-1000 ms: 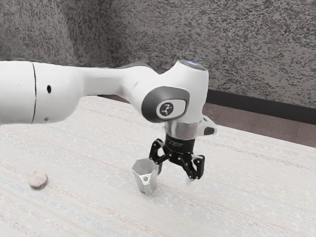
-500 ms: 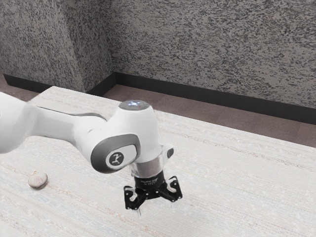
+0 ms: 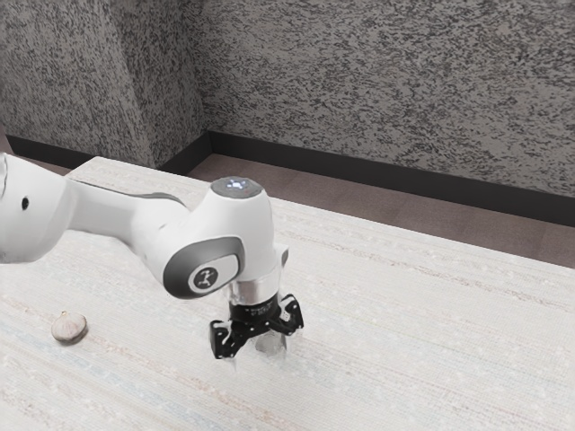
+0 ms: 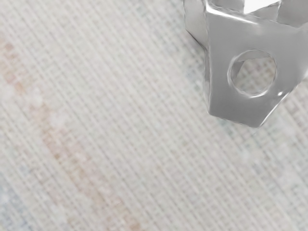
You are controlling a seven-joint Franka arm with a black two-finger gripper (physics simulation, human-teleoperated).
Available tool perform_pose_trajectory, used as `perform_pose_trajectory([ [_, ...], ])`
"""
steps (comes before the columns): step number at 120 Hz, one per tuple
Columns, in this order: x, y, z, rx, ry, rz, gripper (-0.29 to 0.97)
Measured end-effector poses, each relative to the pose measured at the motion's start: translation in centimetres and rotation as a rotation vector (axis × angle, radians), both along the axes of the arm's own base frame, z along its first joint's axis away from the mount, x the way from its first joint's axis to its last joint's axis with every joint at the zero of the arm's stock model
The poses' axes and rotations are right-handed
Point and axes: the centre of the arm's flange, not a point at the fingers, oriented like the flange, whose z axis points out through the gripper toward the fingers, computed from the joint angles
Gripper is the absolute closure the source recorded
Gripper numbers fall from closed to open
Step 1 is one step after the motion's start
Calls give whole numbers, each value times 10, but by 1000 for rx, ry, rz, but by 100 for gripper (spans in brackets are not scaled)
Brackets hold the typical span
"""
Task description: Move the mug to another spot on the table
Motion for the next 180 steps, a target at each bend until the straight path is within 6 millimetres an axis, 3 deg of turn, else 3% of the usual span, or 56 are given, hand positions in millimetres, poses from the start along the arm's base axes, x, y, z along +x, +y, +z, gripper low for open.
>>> perform_pose_trajectory([
  [13, 17, 2, -6, 15, -14, 25, 0],
  [32, 18, -5, -9, 26, -18, 30, 0],
  [58, 45, 20, -13, 40, -19, 98, 0],
  [156, 67, 20, -33, 66, 30, -44, 0],
  [164, 68, 20, -34, 65, 31, -55, 6],
  [180, 69, 19, -34, 64, 31, -74, 32],
])
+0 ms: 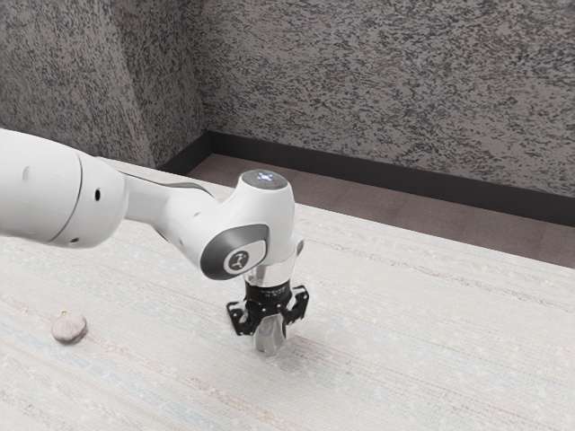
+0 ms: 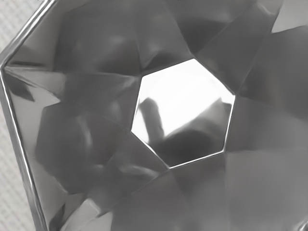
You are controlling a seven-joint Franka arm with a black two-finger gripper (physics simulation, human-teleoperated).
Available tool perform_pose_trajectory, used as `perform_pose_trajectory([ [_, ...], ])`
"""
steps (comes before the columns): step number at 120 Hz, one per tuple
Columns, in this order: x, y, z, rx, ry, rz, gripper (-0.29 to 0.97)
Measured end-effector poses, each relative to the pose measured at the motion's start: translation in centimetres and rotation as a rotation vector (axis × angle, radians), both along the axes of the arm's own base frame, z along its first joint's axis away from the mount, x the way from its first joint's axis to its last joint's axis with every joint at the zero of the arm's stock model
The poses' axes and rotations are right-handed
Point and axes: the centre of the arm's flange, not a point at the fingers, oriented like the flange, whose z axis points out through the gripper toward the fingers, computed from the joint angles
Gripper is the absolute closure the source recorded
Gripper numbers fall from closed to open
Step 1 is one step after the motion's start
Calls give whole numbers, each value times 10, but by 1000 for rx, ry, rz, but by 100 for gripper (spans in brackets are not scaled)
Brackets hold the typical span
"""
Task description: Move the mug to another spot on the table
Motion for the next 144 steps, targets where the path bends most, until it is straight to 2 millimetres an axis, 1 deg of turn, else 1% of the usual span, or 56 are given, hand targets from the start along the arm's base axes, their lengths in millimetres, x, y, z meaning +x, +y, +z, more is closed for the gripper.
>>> perform_pose_trajectory([
  [6, 0, 0, 0, -1, 0, -6, 41],
  [9, 0, 0, 0, -1, 0, -8, 44],
  [25, 2, -1, 1, 0, 0, -21, 48],
  [38, 8, -3, 9, -3, -10, -29, 57],
  [64, 18, -7, 27, 5, -10, -46, 63],
  [71, 22, -9, 35, 18, -16, -61, 63],
  [79, 24, -9, 41, 34, -13, -75, 65],
  [88, 26, -9, 48, 51, -9, -86, 64],
  [93, 31, 1, 50, 63, -6, -74, 65],
  [100, 38, 25, 53, 80, 3, -41, 66],
  [111, 44, 57, 56, 99, 16, -1, 66],
  [124, 47, 85, 59, 113, 26, 22, 70],
  [128, 45, 91, 56, 118, 33, 23, 71],
  [134, 34, 100, 50, 125, 39, 12, 71],
  [144, 23, 107, 42, 144, 24, -27, 71],
])
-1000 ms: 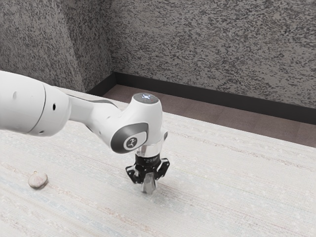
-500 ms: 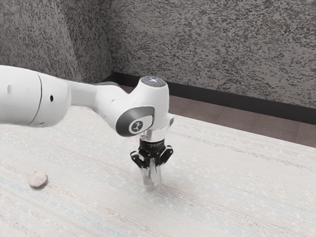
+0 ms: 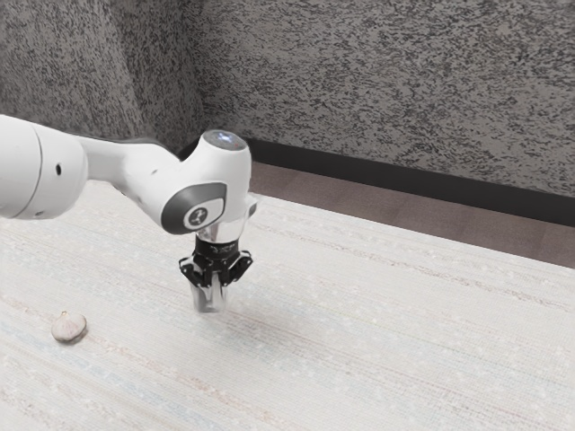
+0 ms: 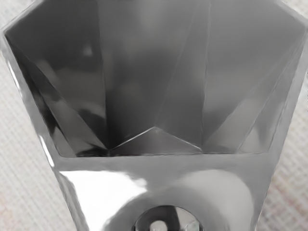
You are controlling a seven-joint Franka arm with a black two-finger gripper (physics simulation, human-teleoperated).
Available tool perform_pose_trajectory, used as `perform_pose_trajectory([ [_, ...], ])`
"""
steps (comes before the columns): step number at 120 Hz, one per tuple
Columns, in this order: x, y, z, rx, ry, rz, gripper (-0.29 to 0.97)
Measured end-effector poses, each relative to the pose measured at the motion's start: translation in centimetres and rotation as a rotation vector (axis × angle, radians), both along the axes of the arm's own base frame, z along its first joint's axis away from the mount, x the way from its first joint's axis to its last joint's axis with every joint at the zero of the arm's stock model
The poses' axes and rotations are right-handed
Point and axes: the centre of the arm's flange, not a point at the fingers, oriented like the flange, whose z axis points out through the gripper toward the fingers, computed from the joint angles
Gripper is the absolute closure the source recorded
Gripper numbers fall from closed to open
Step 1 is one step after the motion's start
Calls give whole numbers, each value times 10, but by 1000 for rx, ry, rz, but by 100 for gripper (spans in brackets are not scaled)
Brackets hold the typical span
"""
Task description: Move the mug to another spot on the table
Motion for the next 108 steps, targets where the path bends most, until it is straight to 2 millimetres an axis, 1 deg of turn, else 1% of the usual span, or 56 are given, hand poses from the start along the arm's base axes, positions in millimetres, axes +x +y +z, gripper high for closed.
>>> perform_pose_trajectory([
  [14, -5, 4, 1, 54, -51, -94, 70],
  [20, -12, 6, -2, 73, -69, -137, 70],
  [41, -43, 7, -13, 118, -123, -265, 70],
  [54, -48, 4, -16, 155, -172, -339, 71],
  [60, -53, 2, -21, 166, -185, -367, 71],
  [74, -72, -1, -37, 190, -207, -438, 71],
  [92, -77, -6, -43, 195, -247, -463, 72],
  [99, -77, -7, -49, 192, -254, -462, 72],
  [108, -75, -2, -56, 187, -262, -445, 72],
])
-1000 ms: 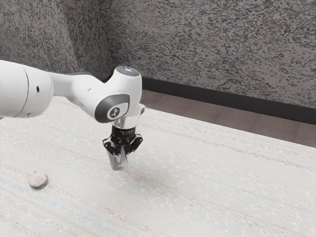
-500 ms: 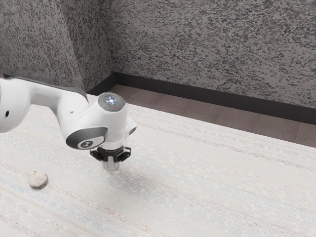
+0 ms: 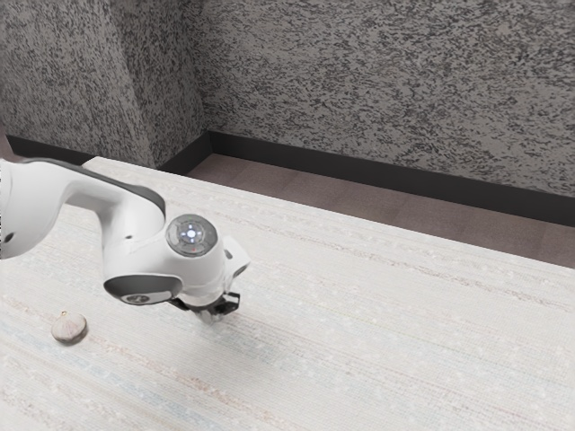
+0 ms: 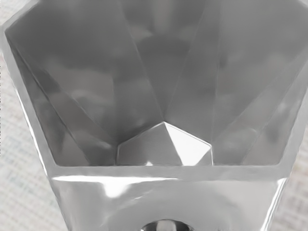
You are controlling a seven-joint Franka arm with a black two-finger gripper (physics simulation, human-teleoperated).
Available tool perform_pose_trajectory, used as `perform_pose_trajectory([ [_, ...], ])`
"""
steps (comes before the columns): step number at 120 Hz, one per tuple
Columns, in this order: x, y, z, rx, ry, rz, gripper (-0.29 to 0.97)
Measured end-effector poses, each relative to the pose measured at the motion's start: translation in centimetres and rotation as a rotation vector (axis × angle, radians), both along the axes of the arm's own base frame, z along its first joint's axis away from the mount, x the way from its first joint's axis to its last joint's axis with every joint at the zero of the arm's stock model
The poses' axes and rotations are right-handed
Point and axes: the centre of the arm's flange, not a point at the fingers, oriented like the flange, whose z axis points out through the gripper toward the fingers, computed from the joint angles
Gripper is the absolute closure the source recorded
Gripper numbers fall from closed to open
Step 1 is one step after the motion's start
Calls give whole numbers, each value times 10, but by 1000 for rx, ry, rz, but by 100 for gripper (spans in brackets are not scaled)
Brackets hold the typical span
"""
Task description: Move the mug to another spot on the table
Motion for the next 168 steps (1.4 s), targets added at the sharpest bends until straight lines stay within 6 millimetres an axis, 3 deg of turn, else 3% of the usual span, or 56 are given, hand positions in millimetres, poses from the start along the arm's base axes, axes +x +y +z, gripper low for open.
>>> perform_pose_trajectory([
  [24, 8, 42, -2, -30, -31, 112, 67],
  [60, 9, 30, -3, -55, -53, 110, 25],
  [80, 11, 44, -8, -58, -54, 146, 14],
  [100, 11, 42, -4, -71, -68, 149, 9],
  [112, 11, 42, 6, -82, -85, 152, 8],
  [140, 10, 49, 53, -92, -139, 178, 6],
  [144, 13, 53, 64, -88, -151, 187, 6],
  [148, 23, 60, 90, -88, -179, 217, 6],
  [163, 84, 83, 258, -167, -267, 434, 4],
  [168, 99, 86, 303, -195, -239, 479, 3],
])
